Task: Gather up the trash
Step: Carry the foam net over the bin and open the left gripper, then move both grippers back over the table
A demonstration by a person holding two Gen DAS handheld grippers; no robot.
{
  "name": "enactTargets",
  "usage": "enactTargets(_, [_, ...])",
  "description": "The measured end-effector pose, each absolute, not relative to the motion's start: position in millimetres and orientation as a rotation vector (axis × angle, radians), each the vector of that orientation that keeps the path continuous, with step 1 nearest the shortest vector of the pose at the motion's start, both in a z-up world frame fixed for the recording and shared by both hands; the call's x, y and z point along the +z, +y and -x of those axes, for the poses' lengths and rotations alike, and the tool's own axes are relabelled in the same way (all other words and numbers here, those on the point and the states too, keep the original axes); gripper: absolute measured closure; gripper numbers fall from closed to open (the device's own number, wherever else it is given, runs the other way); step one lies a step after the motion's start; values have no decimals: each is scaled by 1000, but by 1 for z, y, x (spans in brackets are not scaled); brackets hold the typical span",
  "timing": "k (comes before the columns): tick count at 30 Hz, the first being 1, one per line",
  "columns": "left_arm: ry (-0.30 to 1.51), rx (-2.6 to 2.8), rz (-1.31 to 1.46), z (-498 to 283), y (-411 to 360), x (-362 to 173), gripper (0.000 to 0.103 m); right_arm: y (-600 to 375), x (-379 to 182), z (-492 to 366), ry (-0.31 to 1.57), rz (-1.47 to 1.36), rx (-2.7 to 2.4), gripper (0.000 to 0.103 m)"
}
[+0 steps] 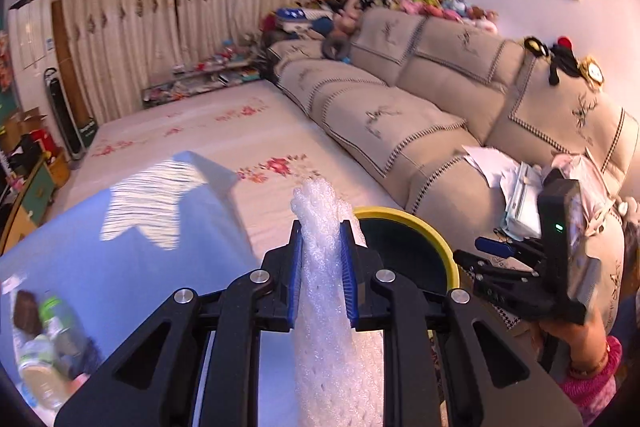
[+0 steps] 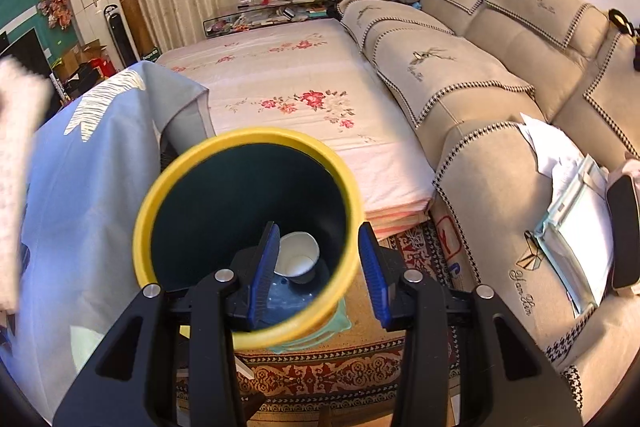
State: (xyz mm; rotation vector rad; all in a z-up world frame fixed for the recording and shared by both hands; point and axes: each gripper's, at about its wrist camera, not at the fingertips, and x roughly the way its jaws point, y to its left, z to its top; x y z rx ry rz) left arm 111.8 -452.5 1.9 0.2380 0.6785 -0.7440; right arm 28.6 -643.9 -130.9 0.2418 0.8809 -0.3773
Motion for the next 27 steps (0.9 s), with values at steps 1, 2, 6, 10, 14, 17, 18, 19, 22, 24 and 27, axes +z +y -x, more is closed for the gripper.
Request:
enactTargets(1, [689, -747, -249, -116, -469, -6, 85, -648, -133, -26, 883, -248, -380, 64])
enactTargets(2, [706, -755, -258, -121, -486, -17, 85, -651, -134, -23, 883, -255, -384, 64])
enactTargets(6, [804, -762, -280, -144, -544, -63, 84, -665, -138, -12, 882, -285, -397, 64])
enactTargets(10, [866, -729, -309, -168, -585, -98, 81, -672, -143, 0, 883, -308, -411, 61])
enactTargets(14, [890, -691, -324, -180, -604, -124, 64, -675, -147, 6, 883, -318, -420, 59])
enactTargets(17, [899, -667, -332, -190, -612, -133, 50, -675, -148, 9, 882, -327, -419, 59])
enactTargets(18, [903, -657, -330, -192, -611, -134, 49, -674, -148, 9, 882, -328, -418, 59])
enactTargets(19, [910, -650, -320, -193, -609, -132, 47, -673, -148, 9, 881, -329, -415, 58])
enactTargets(22, [918, -658, -270, -190, -589, -118, 46, -669, -148, 10, 879, -330, -404, 58])
enactTargets(24, [891, -664, -228, -180, -567, -95, 44, -666, -148, 10, 879, -333, -395, 58])
enactTargets(27, [821, -668, -181, -159, -530, -58, 32, -658, -150, 9, 879, -341, -377, 57])
